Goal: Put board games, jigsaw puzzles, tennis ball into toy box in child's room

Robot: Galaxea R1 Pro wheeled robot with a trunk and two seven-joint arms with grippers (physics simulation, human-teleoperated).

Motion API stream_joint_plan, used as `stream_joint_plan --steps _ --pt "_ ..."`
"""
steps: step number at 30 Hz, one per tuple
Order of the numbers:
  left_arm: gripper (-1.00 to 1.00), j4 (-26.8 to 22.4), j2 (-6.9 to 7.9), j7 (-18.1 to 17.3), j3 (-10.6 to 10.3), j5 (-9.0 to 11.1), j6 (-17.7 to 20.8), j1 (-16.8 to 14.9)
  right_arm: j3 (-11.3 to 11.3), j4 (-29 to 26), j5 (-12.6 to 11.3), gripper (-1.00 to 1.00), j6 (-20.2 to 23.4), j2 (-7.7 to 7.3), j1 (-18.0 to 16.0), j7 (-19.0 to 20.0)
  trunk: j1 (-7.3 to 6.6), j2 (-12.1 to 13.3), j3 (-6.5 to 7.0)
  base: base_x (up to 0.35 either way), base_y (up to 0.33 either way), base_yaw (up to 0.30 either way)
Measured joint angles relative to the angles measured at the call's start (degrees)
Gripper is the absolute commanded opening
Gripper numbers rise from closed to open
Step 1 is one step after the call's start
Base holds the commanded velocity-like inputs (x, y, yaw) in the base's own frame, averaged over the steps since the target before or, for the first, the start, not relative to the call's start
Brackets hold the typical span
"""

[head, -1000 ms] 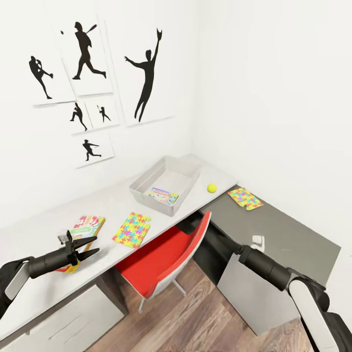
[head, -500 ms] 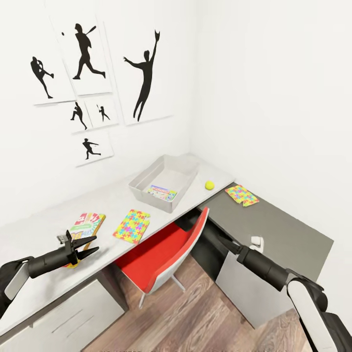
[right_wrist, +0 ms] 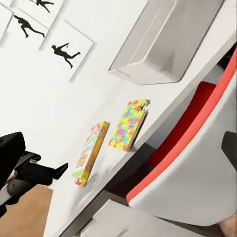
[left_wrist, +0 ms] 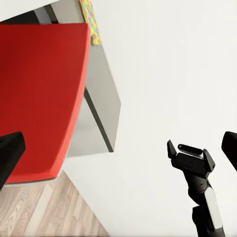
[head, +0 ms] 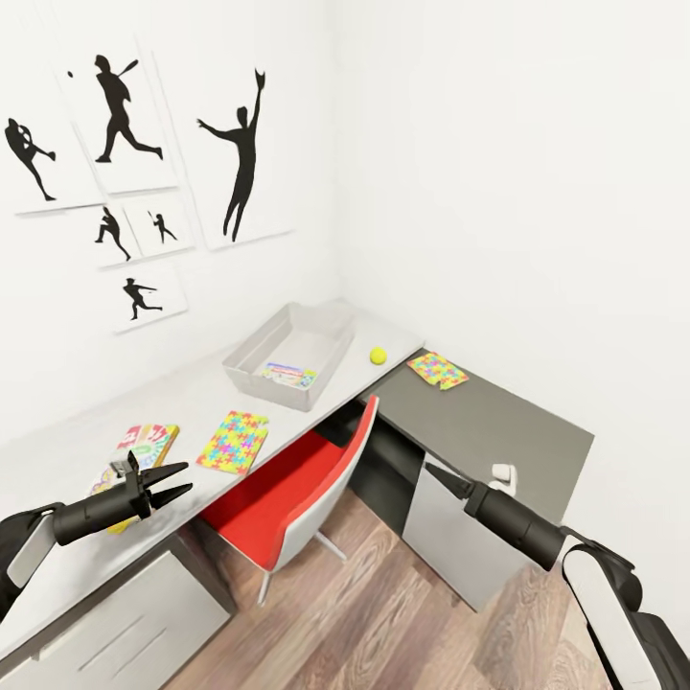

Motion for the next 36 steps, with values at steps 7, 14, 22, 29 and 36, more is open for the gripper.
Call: stream_joint_plan --steps 7,14,22,29,36 --pt "1.00 0.0 0.10 0.0 0.1 0.0 0.0 0.0 0.3 0.0 0.2 1.00 -0.1 0.03 0.0 -0.1 0.00 0.0 0.52 -0.002 0.001 -0.192" --pt "1.00 0.0 0.20 0.0 0.2 0.0 0.0 0.0 0.3 0.0 3.6 1.00 -1.8 0.14 0.0 0.0 0.00 0.0 1.10 0.000 0.000 -0.138" --pt "1.00 0.0 0.26 0.0 0.2 0.0 0.0 0.0 0.2 0.0 4.4 1.00 -2.3 0.16 0.0 0.1 0.00 0.0 1.78 0.000 0.000 -0.114" --pt "1.00 0.0 0.23 0.0 0.3 0.0 0.0 0.0 0.2 0.0 4.5 1.00 -2.4 0.18 0.0 0.2 0.00 0.0 2.39 0.000 0.000 -0.112" --pt "1.00 0.0 0.27 0.0 0.3 0.0 -0.1 0.0 0.2 0.0 4.5 1.00 -2.4 0.18 0.0 0.2 0.00 0.0 2.99 0.000 0.000 -0.112"
